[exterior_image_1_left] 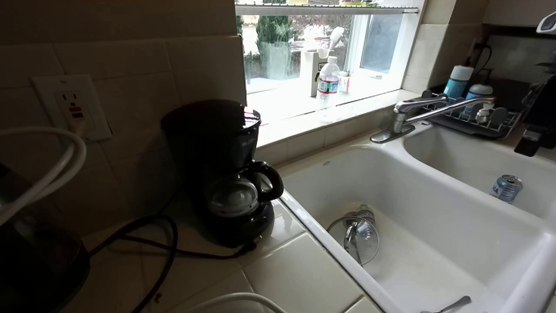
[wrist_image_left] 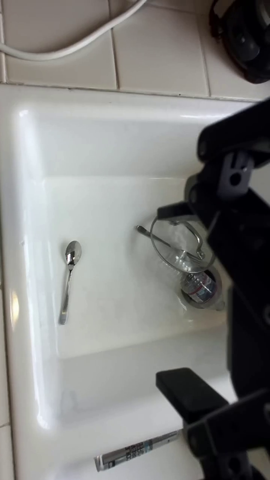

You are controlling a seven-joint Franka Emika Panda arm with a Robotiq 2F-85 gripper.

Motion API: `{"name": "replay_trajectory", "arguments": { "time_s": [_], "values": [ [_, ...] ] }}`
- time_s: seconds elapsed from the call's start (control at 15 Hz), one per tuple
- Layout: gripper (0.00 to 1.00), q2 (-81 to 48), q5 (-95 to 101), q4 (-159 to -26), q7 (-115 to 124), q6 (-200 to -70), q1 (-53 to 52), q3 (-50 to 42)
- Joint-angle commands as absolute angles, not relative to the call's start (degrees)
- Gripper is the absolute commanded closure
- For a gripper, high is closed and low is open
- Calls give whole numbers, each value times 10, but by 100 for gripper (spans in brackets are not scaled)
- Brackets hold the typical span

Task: Press a button on the coffeemaker.

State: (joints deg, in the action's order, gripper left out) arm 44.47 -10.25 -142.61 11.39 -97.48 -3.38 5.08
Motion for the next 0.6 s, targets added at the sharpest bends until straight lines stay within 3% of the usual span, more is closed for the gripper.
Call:
{"name": "replay_trajectory", "arguments": {
  "time_s": [0.0, 0.33, 0.53],
  "values": [
    [0, 391, -131, -1368, 164, -977, -52, 117],
    [0, 278, -169, -1289, 278, -1013, -75, 223],
    [0, 235, -147, -1285, 328, -1129, -79, 263]
  ]
}}
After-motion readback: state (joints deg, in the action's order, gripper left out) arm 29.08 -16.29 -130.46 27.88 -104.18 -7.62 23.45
